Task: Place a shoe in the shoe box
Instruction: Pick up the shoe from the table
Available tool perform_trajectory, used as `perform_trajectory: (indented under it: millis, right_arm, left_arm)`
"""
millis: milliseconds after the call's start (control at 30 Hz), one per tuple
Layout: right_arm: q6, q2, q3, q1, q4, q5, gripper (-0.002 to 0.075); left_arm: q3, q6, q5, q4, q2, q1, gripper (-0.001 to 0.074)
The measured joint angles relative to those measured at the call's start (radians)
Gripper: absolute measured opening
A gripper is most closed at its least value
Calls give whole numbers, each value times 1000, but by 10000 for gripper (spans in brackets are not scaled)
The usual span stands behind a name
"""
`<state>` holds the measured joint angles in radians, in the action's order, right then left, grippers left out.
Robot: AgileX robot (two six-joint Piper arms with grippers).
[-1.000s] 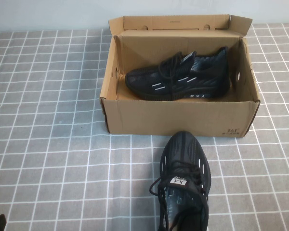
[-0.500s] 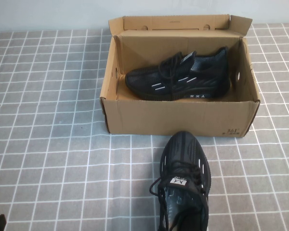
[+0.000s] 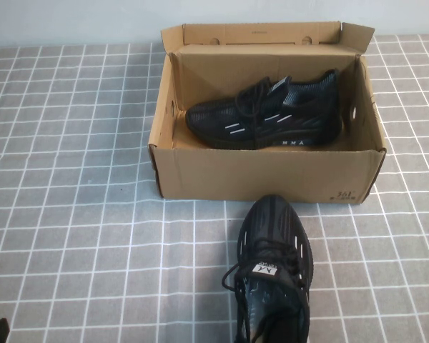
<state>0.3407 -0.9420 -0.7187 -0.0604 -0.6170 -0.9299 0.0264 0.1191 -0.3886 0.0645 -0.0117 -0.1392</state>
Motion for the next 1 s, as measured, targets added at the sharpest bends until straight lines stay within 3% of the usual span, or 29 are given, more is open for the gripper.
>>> perform_trajectory:
  millis: [100, 200, 433, 567, 767, 867, 1000]
  right_arm:
    - [17, -101, -77, -76, 7, -2, -16]
    - [23, -193, -146, -210, 26, 14, -16]
    - [42, -362, -306, -637, 221, 5, -14]
    - [94, -425, -360, -804, 341, -20, 60]
    - [110, -478, -385, -854, 483, 2, 383]
    - [99, -499, -385, -854, 574, 36, 446]
    - [28, -529, -385, -854, 688, 102, 452]
  left_arm:
    - [0, 0, 0, 0, 0, 0, -1]
    - [0, 0, 0, 0, 0, 0, -1]
    - [0, 0, 0, 0, 0, 0, -1]
    - [0, 0, 0, 0, 0, 0, -1]
    - [0, 0, 0, 0, 0, 0, -1]
    - [0, 0, 0, 0, 0, 0, -1]
    - [0, 0, 0, 0, 0, 0, -1]
